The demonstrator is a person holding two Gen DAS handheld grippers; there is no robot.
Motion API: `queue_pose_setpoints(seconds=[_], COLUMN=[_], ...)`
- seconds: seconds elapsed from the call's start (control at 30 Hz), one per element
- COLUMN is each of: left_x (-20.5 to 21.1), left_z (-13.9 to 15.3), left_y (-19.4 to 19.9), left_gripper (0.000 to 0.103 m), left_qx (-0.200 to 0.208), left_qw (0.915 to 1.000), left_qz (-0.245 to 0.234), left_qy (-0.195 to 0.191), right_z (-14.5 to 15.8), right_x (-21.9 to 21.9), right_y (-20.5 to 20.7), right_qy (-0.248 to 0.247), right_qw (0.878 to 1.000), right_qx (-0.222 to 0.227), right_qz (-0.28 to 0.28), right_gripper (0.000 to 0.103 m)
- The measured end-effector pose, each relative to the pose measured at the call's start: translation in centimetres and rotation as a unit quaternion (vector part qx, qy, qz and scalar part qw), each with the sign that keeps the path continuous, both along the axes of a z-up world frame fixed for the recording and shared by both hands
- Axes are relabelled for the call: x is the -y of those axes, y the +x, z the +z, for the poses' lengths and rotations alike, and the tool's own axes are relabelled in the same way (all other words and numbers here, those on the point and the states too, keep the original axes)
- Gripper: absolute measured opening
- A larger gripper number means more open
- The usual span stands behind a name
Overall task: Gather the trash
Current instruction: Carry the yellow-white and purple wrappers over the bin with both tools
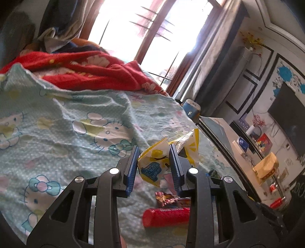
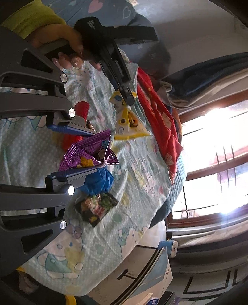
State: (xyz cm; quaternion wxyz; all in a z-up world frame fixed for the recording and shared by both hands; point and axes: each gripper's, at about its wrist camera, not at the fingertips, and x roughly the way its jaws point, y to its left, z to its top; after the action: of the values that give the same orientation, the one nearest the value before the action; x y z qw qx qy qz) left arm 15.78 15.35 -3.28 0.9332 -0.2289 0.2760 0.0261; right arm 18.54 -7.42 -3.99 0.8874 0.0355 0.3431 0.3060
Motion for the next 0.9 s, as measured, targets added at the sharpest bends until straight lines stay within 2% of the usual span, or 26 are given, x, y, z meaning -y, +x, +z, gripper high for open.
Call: queue_pose_setpoints(seconds=[0.47,0.9], left_x=[3.9,8.5], left_z=[2.4,3.9], left_y=[-1.7,-2.9], left_gripper=[0.025,0.025], left_qx=[0.028,0.049], left_qw=[0.9985,0.9935], left_qz=[-0.043,-0.090], left_qy=[0.021,0.049], right_z=[0.5,1.1], right_x=[5.8,10.5], right_y=[-0.7,-2.0], right_qy=[0.015,0.020], right_qw=[0.998,0.993], right_qx=[-0.001,0.008], right_qz=[-0.062,-0.114], right_gripper=[0.030,0.030])
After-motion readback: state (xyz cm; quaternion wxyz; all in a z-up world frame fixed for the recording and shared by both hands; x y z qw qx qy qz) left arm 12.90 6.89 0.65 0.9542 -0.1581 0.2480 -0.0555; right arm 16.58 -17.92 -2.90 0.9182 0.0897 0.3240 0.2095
